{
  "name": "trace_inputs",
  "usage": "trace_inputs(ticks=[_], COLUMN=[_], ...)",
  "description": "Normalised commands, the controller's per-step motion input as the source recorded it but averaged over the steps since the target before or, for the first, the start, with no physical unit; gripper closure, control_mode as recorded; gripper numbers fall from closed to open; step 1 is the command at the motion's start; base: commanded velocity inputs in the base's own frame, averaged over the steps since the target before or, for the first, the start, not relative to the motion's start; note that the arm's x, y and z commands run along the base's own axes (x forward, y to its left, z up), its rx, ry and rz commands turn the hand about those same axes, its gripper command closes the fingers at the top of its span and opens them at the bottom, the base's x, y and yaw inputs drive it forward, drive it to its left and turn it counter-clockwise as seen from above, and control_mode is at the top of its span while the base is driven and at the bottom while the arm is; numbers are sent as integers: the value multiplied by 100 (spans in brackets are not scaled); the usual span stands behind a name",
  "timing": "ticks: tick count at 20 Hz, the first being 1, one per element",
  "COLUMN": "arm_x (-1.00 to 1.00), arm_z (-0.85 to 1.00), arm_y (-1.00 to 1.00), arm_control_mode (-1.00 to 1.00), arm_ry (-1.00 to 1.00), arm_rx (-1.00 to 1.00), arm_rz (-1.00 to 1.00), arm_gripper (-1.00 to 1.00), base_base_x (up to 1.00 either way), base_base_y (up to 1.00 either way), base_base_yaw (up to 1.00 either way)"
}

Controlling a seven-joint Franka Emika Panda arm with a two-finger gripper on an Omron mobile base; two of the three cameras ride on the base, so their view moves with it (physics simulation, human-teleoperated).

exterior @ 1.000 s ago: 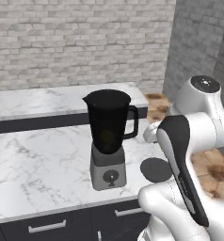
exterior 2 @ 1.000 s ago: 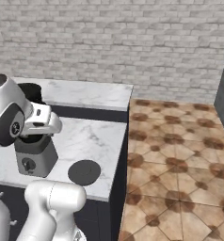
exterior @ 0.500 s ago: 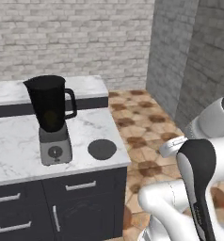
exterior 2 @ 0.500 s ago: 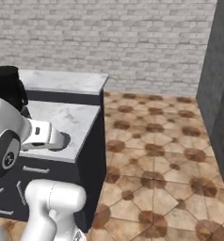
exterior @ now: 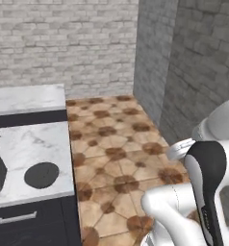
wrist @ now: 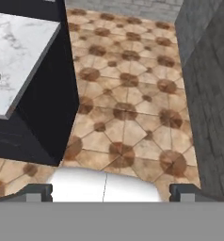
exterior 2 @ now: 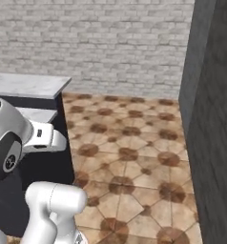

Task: Grab the lemon and garlic from the fridge, place them in the blender, close the lid, and turn on the blender to create a marinade.

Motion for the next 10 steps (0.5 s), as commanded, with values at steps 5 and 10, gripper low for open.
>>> trace_inputs(ticks=[5,10], arm_x=[0,0], arm_z=[0,0], arm_y=[0,0], arm_control_mode=[100,100], arm_ry=[0,0], arm_rx=[0,0], arm_rz=[0,0], arm_gripper=[-100,-100], base_base_x=[100,100], base_base_y=[-11,4], base_base_yaw=[0,0])
